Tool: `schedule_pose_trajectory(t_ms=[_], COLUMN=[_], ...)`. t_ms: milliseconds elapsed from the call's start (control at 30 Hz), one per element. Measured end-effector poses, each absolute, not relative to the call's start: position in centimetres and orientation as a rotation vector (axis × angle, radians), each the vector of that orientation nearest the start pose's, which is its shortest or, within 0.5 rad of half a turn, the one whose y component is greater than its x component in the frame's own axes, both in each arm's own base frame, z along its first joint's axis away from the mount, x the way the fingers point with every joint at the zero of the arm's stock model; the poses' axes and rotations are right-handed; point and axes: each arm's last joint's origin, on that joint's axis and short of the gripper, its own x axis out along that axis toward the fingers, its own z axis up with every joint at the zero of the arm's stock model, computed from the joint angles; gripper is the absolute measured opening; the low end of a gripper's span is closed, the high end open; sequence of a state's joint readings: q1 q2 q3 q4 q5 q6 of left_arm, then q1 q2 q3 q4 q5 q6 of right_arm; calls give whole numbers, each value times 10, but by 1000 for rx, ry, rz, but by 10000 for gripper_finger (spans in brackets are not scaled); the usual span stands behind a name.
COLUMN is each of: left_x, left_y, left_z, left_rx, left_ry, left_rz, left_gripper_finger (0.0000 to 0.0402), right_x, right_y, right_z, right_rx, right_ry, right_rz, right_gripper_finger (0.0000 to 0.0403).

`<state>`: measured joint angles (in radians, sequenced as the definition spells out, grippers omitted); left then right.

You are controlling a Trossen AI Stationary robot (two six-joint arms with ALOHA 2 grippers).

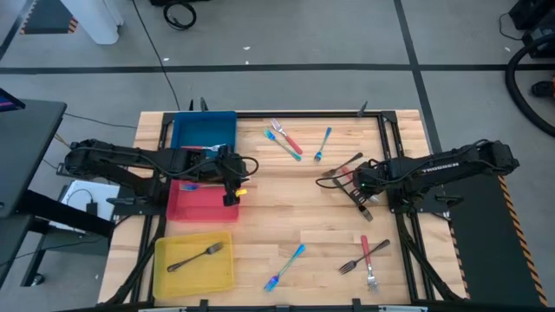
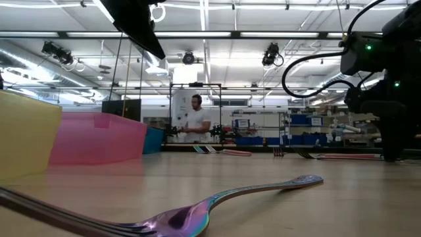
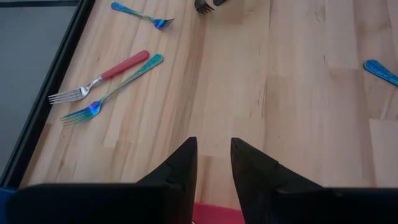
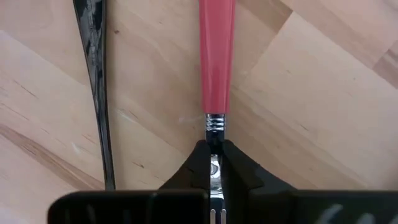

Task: Sort silverware by color (type)
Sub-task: Put the pink fork into the blue bin

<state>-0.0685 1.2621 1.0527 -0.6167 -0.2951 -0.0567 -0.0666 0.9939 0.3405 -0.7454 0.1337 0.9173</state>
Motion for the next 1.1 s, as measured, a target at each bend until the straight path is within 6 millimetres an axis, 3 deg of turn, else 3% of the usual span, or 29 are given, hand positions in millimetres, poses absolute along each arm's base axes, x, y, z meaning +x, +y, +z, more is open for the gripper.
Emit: schedule_pose_trajectory(t_ms=[300, 733, 1100], left_x=[257, 263, 282], left_y=[-9, -10, -11], left_z=[293, 294, 296], left_rx=[96, 71, 103], left_ry=[808, 750, 632], left_rz=[237, 242, 223], left_gripper_finger=[96, 96, 111], right_x=[133, 186, 206], right_y=[-8, 5, 5], right_z=[136, 201, 230], right_rx=[685, 510, 308], right_ry=[1173, 808, 525], right_rz=[-716, -325, -256], right_gripper_finger=[19, 18, 19])
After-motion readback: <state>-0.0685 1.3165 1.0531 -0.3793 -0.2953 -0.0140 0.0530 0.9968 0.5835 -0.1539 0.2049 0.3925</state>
